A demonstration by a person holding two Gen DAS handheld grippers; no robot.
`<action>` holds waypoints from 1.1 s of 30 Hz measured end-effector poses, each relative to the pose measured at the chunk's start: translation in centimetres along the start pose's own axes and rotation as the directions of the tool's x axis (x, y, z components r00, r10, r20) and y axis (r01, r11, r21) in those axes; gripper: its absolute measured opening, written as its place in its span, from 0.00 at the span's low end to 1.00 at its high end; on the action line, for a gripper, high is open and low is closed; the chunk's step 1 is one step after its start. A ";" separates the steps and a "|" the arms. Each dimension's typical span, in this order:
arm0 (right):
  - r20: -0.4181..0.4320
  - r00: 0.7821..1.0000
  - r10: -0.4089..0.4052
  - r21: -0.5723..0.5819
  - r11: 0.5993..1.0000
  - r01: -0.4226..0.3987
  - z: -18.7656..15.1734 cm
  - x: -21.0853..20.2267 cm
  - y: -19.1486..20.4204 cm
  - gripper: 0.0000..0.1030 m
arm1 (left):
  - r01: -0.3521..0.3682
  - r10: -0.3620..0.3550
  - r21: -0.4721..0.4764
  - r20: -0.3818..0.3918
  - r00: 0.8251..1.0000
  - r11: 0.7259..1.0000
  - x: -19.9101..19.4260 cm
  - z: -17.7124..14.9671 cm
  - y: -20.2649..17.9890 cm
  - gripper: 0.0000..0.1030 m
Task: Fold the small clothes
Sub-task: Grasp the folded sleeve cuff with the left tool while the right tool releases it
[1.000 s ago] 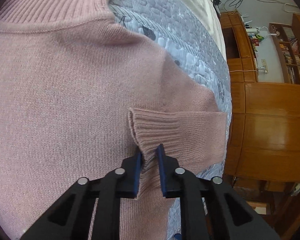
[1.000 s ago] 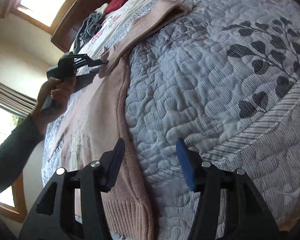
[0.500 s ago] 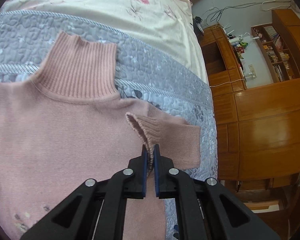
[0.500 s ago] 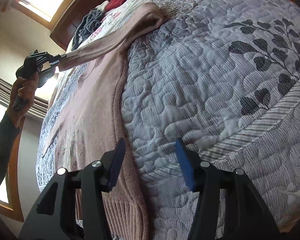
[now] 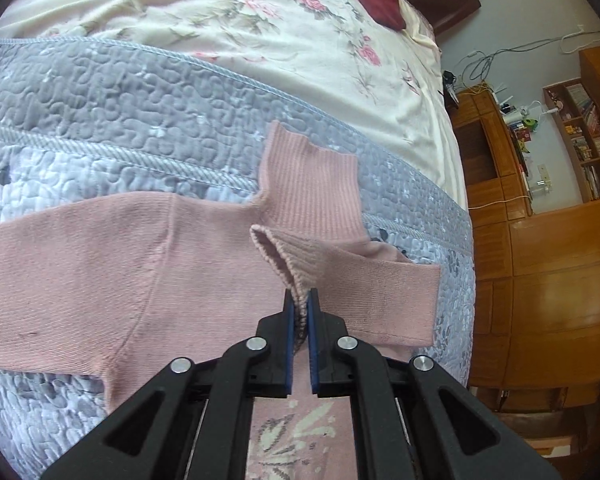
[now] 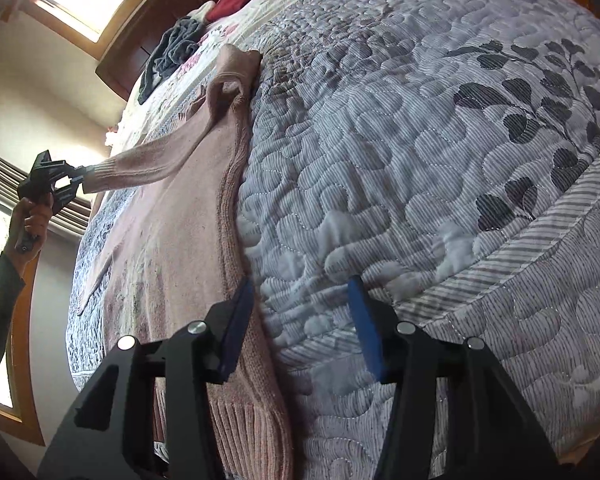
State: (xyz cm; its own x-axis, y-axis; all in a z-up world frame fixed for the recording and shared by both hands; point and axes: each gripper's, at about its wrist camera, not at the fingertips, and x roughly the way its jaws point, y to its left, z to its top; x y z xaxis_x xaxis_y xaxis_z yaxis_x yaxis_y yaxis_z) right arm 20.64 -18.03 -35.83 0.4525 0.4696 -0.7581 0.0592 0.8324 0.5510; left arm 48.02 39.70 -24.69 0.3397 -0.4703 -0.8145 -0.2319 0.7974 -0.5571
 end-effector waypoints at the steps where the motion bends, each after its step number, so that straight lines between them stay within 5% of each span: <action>1: -0.001 1.000 -0.003 -0.001 1.000 0.003 0.0 0.1 0.0 0.48 | -0.011 0.011 -0.012 0.000 1.000 1.000 -0.2 0.1 1.0 0.05; 11: -0.008 1.000 -0.023 -0.006 1.000 0.022 0.0 0.5 0.2 0.46 | -0.068 0.066 -0.121 -0.020 0.998 0.990 -0.6 0.6 8.8 0.05; 16: -0.011 0.999 -0.033 -0.011 0.999 0.033 -0.1 0.7 0.4 0.46 | -0.141 0.128 -0.163 -0.090 0.988 0.976 3.2 -0.2 11.9 0.05; 19: -0.014 0.999 -0.040 -0.013 0.999 0.040 -0.1 0.9 0.5 0.46 | -0.241 0.217 -0.226 -0.123 0.968 0.944 4.8 -0.8 13.6 0.12; 22: -0.016 0.999 -0.043 -0.016 0.999 0.043 -0.1 1.0 0.6 0.46 | -0.135 0.144 -0.348 0.000 0.990 0.928 2.7 -1.5 13.8 0.25; 23: -0.016 0.999 -0.043 -0.015 0.999 0.043 -0.1 1.0 0.6 0.46 | -0.091 0.118 -0.341 0.058 0.991 0.936 1.8 -1.9 13.0 0.39; 26: -0.017 0.999 -0.044 -0.017 0.999 0.043 -0.2 1.1 0.7 0.47 | 0.020 -0.006 -0.242 0.059 0.998 0.970 2.8 -2.6 10.1 0.42; 30: -0.018 0.998 -0.056 -0.018 0.998 0.056 -0.2 1.2 0.9 0.46 | -0.149 0.149 -0.202 -0.017 0.989 0.968 6.3 -3.2 10.2 0.41; 33: -0.030 0.996 -0.080 -0.033 0.996 0.079 -0.2 1.3 1.2 0.47 | -0.137 0.139 -0.263 -0.010 0.990 0.955 6.8 -3.4 12.2 0.30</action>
State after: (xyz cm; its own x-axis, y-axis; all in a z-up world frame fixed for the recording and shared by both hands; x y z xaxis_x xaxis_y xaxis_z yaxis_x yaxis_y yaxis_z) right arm 21.13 -16.33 -36.26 0.4191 0.4100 -0.8101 0.0651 0.8764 0.4772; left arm 44.43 44.96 -37.54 0.2952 -0.3586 -0.8856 -0.5075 0.7265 -0.4633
